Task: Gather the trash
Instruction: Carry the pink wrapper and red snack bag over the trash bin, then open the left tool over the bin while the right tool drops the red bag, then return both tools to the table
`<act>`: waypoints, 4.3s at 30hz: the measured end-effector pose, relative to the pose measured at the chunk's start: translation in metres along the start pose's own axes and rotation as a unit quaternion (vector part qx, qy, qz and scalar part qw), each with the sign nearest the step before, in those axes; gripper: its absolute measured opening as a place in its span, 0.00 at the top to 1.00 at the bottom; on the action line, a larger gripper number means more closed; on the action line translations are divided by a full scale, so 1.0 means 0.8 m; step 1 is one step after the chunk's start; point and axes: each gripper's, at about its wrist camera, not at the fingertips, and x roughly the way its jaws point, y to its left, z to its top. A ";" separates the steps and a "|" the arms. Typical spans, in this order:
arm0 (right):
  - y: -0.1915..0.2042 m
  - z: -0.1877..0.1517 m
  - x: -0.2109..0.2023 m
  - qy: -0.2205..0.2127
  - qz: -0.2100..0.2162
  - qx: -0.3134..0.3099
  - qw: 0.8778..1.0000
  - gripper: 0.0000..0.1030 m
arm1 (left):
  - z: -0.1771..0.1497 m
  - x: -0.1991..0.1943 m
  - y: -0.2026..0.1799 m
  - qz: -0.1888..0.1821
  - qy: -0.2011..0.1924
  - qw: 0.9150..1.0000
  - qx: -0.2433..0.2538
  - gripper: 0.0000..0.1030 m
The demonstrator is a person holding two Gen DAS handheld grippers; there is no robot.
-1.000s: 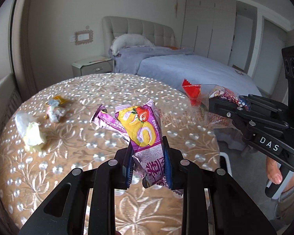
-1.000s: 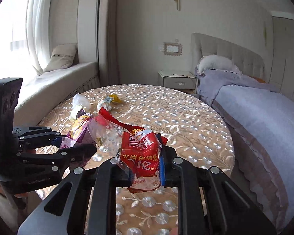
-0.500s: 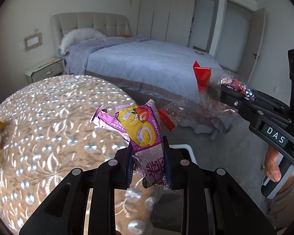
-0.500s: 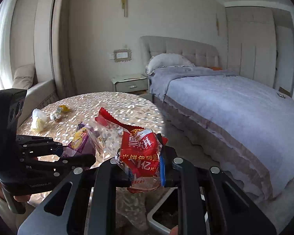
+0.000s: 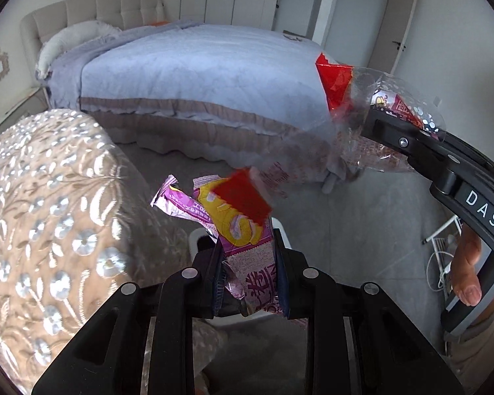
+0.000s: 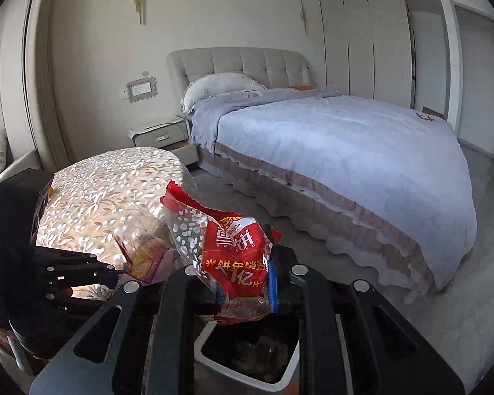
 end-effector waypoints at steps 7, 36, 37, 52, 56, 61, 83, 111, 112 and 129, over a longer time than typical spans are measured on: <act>-0.043 -0.028 0.034 0.036 0.029 0.020 0.999 0.80 | 0.005 0.068 -0.018 0.002 0.042 0.999 0.017 0.76; -0.083 -0.099 0.173 0.180 0.033 0.055 0.982 0.79 | -0.029 0.226 -0.020 0.044 0.137 0.988 0.048 0.05; -0.082 -0.099 0.173 0.180 0.033 0.054 0.982 0.79 | -0.026 0.230 -0.016 0.042 0.137 0.989 0.048 0.05; -0.065 -0.112 0.193 0.216 0.065 0.042 0.973 0.67 | -0.040 0.200 -0.021 0.090 0.116 0.986 0.074 0.05; -0.047 -0.116 0.192 0.220 0.077 0.014 0.972 0.08 | -0.044 0.193 -0.017 0.079 0.122 0.987 0.064 0.05; -0.030 -0.124 0.198 0.232 0.060 -0.016 0.971 0.04 | -0.044 0.187 -0.013 0.075 0.118 0.989 0.056 0.05; -0.041 -0.076 0.135 0.151 -0.002 -0.003 0.989 0.04 | -0.033 0.087 -0.027 0.054 0.042 0.997 0.040 0.05; 0.175 0.039 0.014 -0.053 0.136 -0.083 0.986 0.04 | -0.100 -0.213 0.112 0.280 -0.166 0.939 -0.107 0.05; 0.189 0.039 0.013 -0.060 0.138 -0.096 0.984 0.04 | -0.106 -0.221 0.121 0.293 -0.171 0.933 -0.116 0.05; 0.390 0.062 0.059 -0.015 0.228 -0.174 0.958 0.04 | -0.199 -0.345 0.301 0.395 -0.185 0.855 -0.282 0.05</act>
